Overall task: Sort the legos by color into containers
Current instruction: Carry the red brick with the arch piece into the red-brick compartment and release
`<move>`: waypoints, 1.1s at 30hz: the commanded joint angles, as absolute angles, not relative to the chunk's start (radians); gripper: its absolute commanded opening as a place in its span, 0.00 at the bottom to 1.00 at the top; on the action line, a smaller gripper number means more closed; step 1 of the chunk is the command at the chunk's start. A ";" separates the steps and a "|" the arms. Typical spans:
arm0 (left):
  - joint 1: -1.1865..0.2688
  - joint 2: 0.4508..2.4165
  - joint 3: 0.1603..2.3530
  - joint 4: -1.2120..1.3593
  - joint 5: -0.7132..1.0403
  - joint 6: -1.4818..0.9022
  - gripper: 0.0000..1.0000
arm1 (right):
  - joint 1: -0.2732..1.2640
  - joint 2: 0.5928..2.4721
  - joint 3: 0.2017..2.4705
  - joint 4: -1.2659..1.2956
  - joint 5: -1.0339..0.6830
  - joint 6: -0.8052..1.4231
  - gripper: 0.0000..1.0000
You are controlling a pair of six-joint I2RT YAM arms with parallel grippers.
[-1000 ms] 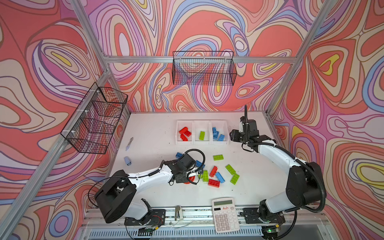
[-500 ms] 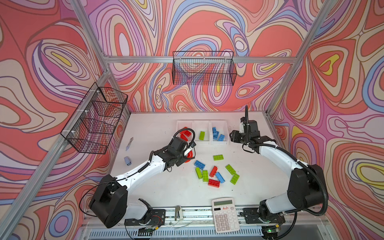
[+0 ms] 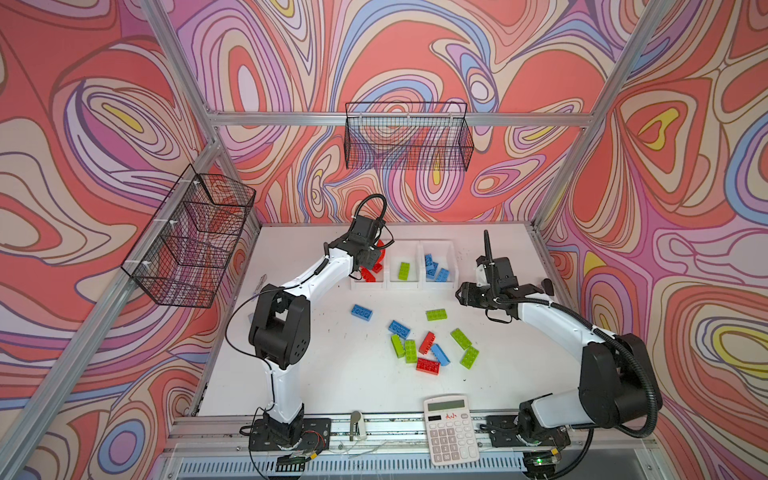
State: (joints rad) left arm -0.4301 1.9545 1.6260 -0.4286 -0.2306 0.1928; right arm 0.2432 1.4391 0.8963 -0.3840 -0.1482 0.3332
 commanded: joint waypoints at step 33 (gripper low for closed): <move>-0.434 1.873 1.551 -0.389 -0.153 0.321 0.64 | 0.396 1.501 0.978 -0.447 -0.091 0.370 0.64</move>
